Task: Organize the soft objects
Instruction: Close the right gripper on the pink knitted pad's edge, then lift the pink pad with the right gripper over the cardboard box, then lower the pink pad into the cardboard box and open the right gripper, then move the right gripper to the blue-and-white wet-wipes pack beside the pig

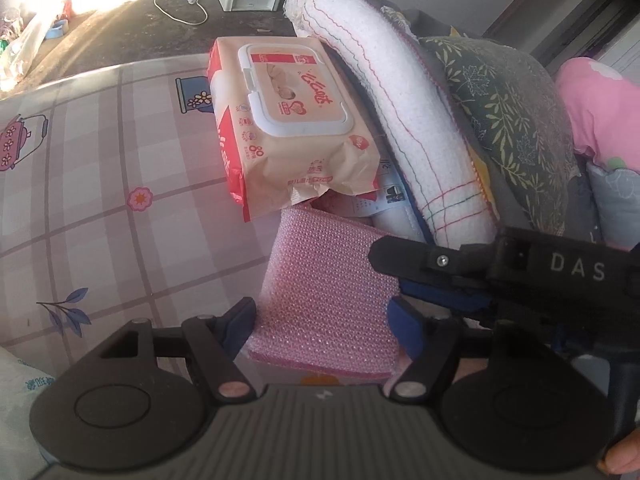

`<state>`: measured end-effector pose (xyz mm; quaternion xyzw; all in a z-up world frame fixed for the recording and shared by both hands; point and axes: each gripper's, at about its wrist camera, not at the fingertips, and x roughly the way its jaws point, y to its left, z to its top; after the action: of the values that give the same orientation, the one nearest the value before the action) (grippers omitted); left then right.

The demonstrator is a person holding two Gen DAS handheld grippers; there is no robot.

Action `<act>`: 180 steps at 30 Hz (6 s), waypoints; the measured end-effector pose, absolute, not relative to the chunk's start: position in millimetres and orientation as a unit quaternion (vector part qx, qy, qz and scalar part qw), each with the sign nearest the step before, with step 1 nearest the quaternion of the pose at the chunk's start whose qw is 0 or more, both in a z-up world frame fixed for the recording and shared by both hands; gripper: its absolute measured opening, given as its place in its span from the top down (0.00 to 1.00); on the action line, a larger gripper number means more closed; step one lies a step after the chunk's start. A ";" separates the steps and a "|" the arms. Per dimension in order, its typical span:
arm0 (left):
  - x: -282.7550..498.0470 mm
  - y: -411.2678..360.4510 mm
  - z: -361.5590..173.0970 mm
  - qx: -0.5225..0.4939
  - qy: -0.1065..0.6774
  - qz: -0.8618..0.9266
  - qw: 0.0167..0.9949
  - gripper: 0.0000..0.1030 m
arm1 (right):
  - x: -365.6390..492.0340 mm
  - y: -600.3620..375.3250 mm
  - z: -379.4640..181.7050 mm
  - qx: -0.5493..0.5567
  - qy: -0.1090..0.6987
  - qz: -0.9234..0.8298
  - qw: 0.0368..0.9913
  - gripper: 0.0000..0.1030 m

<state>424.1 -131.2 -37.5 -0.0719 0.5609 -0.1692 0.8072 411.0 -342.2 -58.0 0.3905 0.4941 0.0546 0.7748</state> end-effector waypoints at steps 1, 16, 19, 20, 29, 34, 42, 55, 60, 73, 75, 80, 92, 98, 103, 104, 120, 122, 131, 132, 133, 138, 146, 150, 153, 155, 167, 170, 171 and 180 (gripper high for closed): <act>421.0 -131.4 -31.4 -0.073 0.556 -0.176 0.809 0.33 | 409.9 -339.3 -53.3 0.390 0.491 0.058 0.777 0.61; 389.0 -116.6 -14.8 -0.051 0.551 -0.150 0.819 0.40 | 397.6 -325.7 -20.6 0.389 0.480 0.046 0.785 0.69; 403.7 -107.6 -28.2 -0.058 0.562 -0.135 0.814 0.40 | 402.9 -332.2 -34.5 0.381 0.502 0.031 0.776 0.68; 409.0 -105.2 -33.0 -0.063 0.568 -0.133 0.810 0.40 | 407.8 -330.4 -44.2 0.378 0.511 0.025 0.772 0.68; 438.6 -109.6 -74.5 -0.078 0.608 -0.147 0.776 0.40 | 443.9 -305.8 -89.0 0.344 0.566 0.015 0.749 0.57; 439.3 -113.5 -78.3 -0.079 0.601 -0.159 0.780 0.40 | 446.4 -300.6 -103.6 0.355 0.563 0.030 0.746 0.55; 426.8 -124.3 -61.2 -0.057 0.578 -0.151 0.800 0.44 | 443.0 -293.9 -94.0 0.340 0.544 0.041 0.766 0.62; 391.3 -113.3 -18.5 -0.059 0.541 -0.145 0.826 0.44 | 423.0 -287.3 -56.0 0.346 0.509 0.071 0.785 0.66; 374.5 -108.6 -7.8 -0.054 0.531 -0.143 0.833 0.44 | 415.0 -282.6 -49.0 0.348 0.506 0.077 0.786 0.66; 308.0 -57.2 66.3 -0.055 0.463 -0.117 0.877 0.44 | 371.4 -238.9 26.3 0.328 0.465 0.139 0.811 0.66; 295.7 -41.1 75.8 -0.055 0.455 -0.108 0.882 0.44 | 364.5 -225.6 36.2 0.324 0.462 0.151 0.812 0.66; 263.4 16.3 97.0 -0.067 0.437 -0.075 0.894 0.44 | 347.0 -175.7 65.3 0.313 0.461 0.191 0.808 0.66; 209.5 203.8 98.2 -0.097 0.446 0.049 0.888 0.42 | 315.8 39.3 86.5 0.276 0.500 0.301 0.763 0.66; 219.9 275.5 67.9 -0.105 0.479 0.091 0.867 0.41 | 320.2 124.8 53.7 0.284 0.542 0.309 0.728 0.66; 242.6 308.0 40.4 -0.101 0.499 0.108 0.854 0.41 | 340.8 163.3 12.8 0.304 0.571 0.291 0.705 0.66; 246.8 311.8 35.8 -0.098 0.502 0.112 0.852 0.40 | 343.7 167.8 7.6 0.308 0.574 0.287 0.702 0.65; 256.3 326.1 8.0 -0.079 0.528 0.137 0.835 0.36 | 359.5 199.6 -43.5 0.299 0.605 0.275 0.685 0.64; 251.9 325.1 13.8 -0.081 0.524 0.137 0.837 0.36 | 359.4 196.4 -38.2 0.300 0.601 0.275 0.688 0.64; 200.2 294.6 65.8 -0.080 0.467 0.115 0.873 0.27 | 332.4 164.7 23.7 0.319 0.550 0.318 0.703 0.61; 190.2 285.3 74.0 -0.079 0.457 0.103 0.880 0.24 | 323.6 153.4 33.6 0.326 0.537 0.328 0.705 0.60; 182.6 276.9 79.9 -0.078 0.450 0.092 0.885 0.23 | 313.3 141.0 42.4 0.329 0.526 0.336 0.708 0.59; 149.9 227.0 102.3 -0.077 0.423 0.035 0.902 0.21 | 266.2 66.6 74.9 0.335 0.480 0.359 0.727 0.54; 120.4 109.0 108.8 -0.056 0.387 -0.069 0.918 0.18 | 199.4 -100.5 97.8 0.339 0.407 0.306 0.791 0.50; 125.5 44.9 98.3 -0.034 0.386 -0.117 0.915 0.18 | 177.6 -176.7 91.8 0.332 0.391 0.260 0.818 0.50; 138.9 3.0 85.0 -0.032 0.394 -0.140 0.908 0.19 | 166.3 -225.1 77.5 0.336 0.386 0.221 0.830 0.50; 149.5 -21.5 74.4 -0.027 0.398 -0.144 0.906 0.20 | 166.2 -249.9 67.6 0.342 0.388 0.202 0.832 0.49; 225.0 -103.6 -1.6 0.011 0.460 -0.138 0.877 0.64 | 236.3 -299.5 7.5 0.321 0.439 0.150 0.826 0.60; 238.7 -110.5 -19.1 0.022 0.480 -0.138 0.866 0.69 | 256.5 -298.1 -5.7 0.312 0.457 0.143 0.821 0.62; 241.8 -112.0 -24.9 0.027 0.486 -0.134 0.863 0.70 | 261.5 -297.9 -9.9 0.309 0.462 0.142 0.819 0.62; 257.5 -108.0 -50.4 0.029 0.510 -0.128 0.850 0.71 | 299.9 -282.7 -33.4 0.257 0.521 0.147 0.800 0.58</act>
<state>257.5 -108.0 -50.4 0.0290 0.5099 -0.1276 0.8502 299.9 -282.7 -33.4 0.2572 0.5214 0.1475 0.8002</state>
